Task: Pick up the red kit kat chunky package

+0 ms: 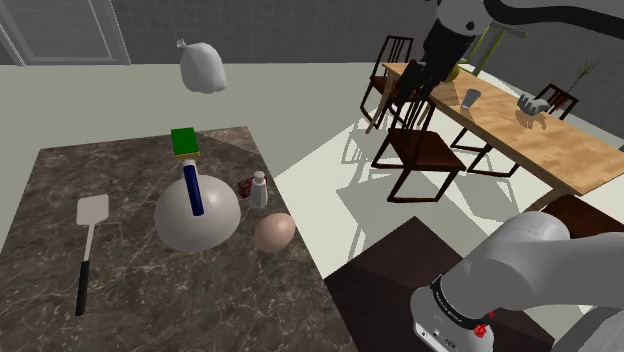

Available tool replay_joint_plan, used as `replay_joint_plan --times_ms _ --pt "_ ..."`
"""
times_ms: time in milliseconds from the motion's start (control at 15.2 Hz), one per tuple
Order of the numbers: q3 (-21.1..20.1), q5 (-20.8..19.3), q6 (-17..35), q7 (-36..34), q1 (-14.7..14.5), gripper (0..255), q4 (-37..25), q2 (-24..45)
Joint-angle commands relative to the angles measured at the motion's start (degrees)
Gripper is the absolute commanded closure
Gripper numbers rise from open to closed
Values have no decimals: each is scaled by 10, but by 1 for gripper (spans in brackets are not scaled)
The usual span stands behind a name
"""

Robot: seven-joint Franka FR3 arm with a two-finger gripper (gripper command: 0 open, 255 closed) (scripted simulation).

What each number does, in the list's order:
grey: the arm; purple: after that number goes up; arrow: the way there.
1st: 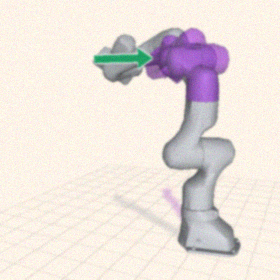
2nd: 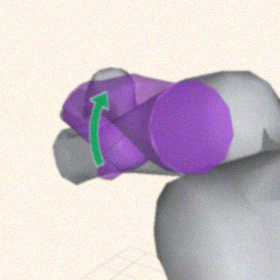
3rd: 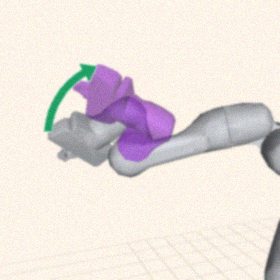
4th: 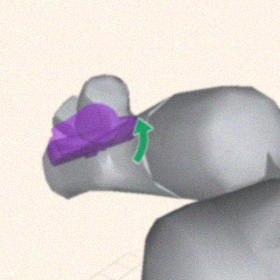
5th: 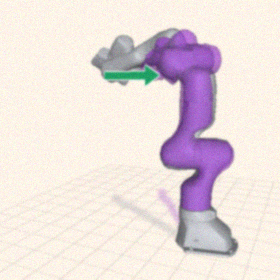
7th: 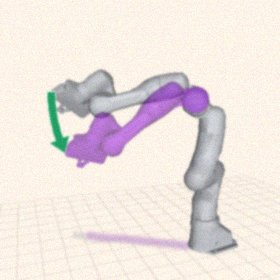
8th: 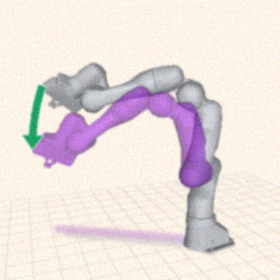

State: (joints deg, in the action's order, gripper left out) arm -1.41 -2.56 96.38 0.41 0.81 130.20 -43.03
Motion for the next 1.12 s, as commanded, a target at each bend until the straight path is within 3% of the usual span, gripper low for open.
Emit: replay_joint_plan --times_ms 0,528,1056 --pt "0 0 0 0 0 0 0 0" --pt "-103 59 84 -209 15 0 51 53" --pt "-204 90 178 -418 39 0 36 175"
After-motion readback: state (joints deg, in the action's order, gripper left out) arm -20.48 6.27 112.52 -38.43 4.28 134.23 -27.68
